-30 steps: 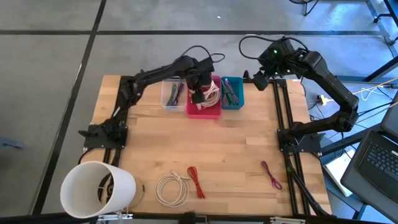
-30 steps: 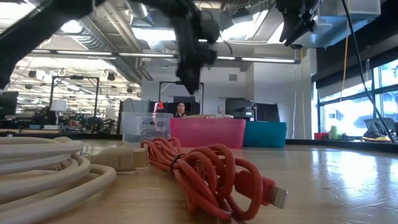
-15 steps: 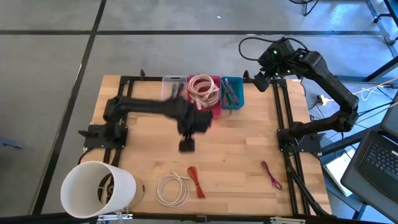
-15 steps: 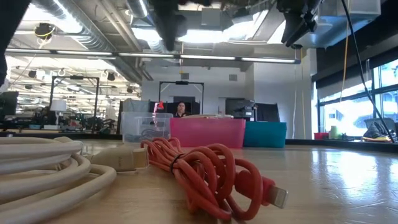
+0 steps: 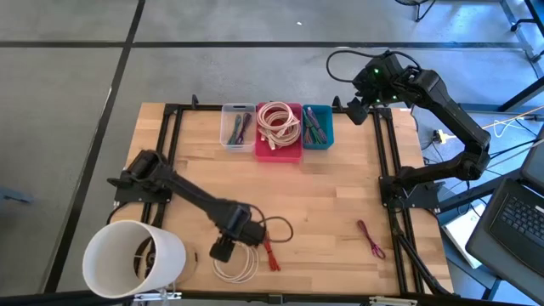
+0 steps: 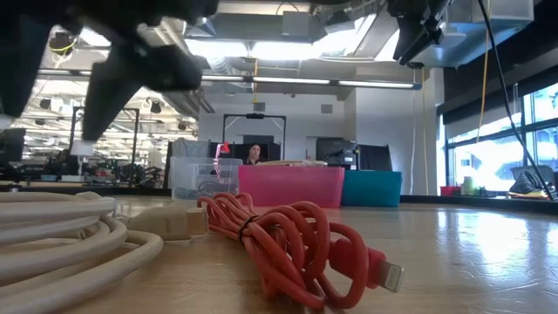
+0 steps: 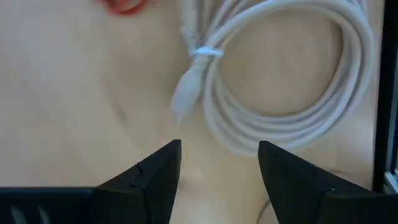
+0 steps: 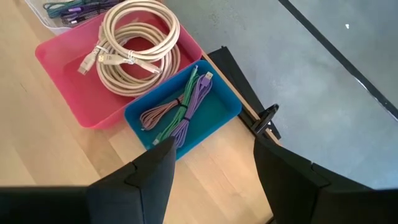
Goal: Pick & Place USB Port
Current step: Put the white USB cable into the red bin
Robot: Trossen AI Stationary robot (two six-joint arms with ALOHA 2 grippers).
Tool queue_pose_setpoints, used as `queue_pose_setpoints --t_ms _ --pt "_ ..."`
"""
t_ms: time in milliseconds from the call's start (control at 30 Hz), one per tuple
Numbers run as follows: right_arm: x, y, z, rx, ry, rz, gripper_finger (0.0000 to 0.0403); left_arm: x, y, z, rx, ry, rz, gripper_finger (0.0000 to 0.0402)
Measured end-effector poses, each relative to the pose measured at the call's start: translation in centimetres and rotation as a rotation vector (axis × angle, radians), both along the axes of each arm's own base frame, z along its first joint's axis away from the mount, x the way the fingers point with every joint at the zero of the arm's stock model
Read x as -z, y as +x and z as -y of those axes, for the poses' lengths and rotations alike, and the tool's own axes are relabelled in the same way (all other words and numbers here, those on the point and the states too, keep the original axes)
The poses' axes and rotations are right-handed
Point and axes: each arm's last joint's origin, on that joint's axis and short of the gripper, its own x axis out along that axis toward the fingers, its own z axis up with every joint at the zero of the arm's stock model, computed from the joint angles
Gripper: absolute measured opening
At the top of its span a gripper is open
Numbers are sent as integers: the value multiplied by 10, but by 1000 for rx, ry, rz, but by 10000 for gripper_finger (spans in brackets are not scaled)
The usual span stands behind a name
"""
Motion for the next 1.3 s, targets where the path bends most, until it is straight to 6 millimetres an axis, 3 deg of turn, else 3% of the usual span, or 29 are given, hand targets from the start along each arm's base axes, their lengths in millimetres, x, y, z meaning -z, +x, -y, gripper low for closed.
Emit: queue_pose_setpoints --t_ms 233,667,767,900,967,1100,1300 --pt "0 0 0 18 17 14 220 31 -8 13 44 -30 65 207" --pt "0 0 0 29 24 20 220 70 -26 4 -27 -46 33 197" --pt "0 0 0 29 23 21 220 71 -26 3 -65 -49 25 161" --pt "0 0 0 28 20 24 219 73 -24 0 -114 -160 -54 43" --pt "-1 1 0 25 14 28 219 74 -26 0 -145 -204 -105 17" --pt "-1 1 0 22 12 28 219 61 -32 0 -185 -204 -118 9" --pt "-1 1 1 4 -3 24 219 10 -47 -13 -274 -196 -8 8"
